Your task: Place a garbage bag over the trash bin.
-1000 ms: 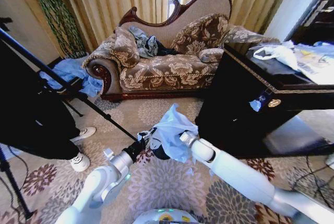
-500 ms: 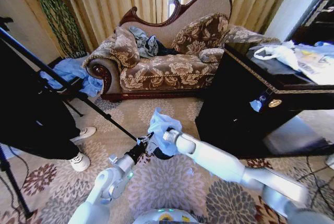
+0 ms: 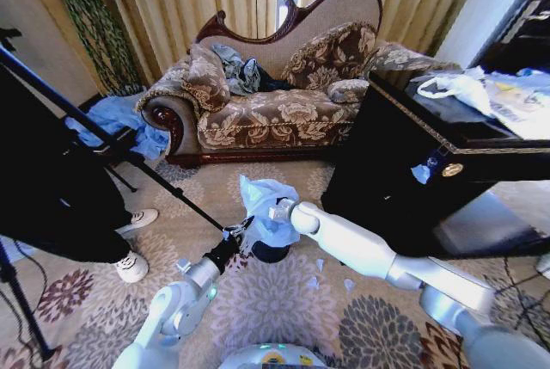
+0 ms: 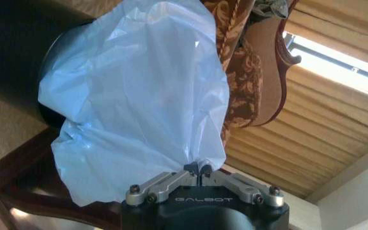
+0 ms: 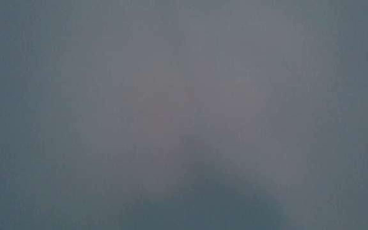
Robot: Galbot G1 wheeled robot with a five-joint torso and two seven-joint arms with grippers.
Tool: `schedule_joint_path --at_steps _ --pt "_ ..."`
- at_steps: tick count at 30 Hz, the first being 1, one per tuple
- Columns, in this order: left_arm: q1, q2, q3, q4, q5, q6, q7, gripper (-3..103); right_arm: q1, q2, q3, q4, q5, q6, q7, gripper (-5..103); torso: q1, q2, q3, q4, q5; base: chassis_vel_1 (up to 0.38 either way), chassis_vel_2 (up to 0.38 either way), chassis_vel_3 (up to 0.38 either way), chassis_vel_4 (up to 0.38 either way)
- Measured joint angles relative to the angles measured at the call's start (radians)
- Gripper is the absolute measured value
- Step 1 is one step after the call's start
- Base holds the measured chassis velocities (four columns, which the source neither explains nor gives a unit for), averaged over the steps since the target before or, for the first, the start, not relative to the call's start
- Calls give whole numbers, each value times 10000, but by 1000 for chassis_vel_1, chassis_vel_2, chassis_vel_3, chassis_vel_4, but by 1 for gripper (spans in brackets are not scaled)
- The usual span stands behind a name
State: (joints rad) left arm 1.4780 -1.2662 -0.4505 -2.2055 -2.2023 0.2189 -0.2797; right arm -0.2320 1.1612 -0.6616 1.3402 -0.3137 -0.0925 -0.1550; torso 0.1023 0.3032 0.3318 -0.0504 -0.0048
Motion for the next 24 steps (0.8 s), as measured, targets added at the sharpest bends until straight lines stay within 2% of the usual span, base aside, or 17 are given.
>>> schedule_joint_path --at_steps 2,3,6,8,11,16,19,24 --pt "-42 14 -26 47 -26 57 91 0 75 -63 20 90 -498 -47 -501 0 0 0 0 0 1 0 0 0 0" --pt "-42 14 -26 47 -26 57 91 0 75 -63 20 90 -498 -47 -501 0 0 0 0 0 1 0 0 0 0" --pt "-335 118 -60 193 -194 129 169 0 480 -418 1 558 -1000 -273 -1507 0 0 0 0 1 -1 0 0 0 0" --pt "-363 126 -56 206 -207 133 170 0 523 -476 -21 620 -1019 -294 -1602 0 0 0 0 1 -1 0 0 0 0" --pt "-749 150 42 435 -434 248 148 0 754 -952 -160 1136 -1351 -415 -2312 0 0 0 0 -1 0 0 0 0 0" --pt "-1068 86 160 710 -678 242 9 0 841 -1275 -216 1368 -1607 -420 -2782 0 0 0 0 0 -1 0 0 0 0" --pt "-1250 -222 354 836 -1019 217 -235 0 1048 -1670 -425 1621 -1654 -421 -3207 0 0 0 0 -1 2 0 0 0 0" --pt "-1212 -647 717 610 -1079 26 -420 0 1366 -2018 -701 1865 -1568 -432 -3440 0 0 0 0 0 -1 0 0 0 0"
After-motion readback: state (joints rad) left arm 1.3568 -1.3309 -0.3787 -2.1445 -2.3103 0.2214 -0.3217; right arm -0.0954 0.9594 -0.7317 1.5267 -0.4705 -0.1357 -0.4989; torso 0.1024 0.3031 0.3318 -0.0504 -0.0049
